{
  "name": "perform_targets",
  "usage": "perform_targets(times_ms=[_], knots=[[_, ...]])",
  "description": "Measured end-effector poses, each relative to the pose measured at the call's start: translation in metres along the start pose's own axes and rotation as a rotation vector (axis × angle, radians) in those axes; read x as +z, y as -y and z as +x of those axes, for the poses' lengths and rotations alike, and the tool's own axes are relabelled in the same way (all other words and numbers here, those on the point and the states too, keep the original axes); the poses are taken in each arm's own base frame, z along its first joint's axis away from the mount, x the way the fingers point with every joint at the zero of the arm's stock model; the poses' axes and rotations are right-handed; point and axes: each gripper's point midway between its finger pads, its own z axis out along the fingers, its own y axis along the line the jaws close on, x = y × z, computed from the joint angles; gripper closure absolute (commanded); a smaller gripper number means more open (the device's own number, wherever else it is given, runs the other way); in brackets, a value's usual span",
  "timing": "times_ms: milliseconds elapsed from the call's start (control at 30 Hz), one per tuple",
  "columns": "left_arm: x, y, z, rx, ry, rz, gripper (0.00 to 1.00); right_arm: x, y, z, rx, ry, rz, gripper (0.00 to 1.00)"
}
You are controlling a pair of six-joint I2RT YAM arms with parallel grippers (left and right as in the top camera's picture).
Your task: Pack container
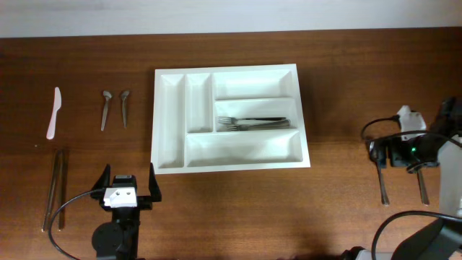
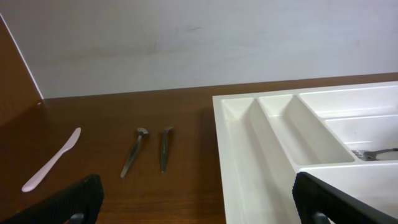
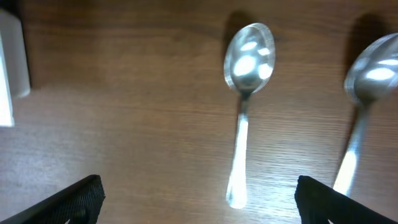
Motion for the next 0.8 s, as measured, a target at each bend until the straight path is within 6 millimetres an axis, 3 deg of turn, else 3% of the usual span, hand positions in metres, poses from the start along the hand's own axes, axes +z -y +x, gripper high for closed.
perform_targets(times_ms=[200,433,800], knots=[[0.000,0.000,0.000,0.000,0.000,0.000,0.01,0.017,-0.022,0.004,-0.090,-0.057,0.001,0.01],[0.000,0.000,0.000,0.000,0.000,0.000,0.01,0.018,-0.011,0.009,-0.073,-0.103,0.098,0.01],[0.000,0.000,0.000,0.000,0.000,0.000,0.01,0.018,-0.001,0.006,-0.033,-0.080,0.116,0.01]])
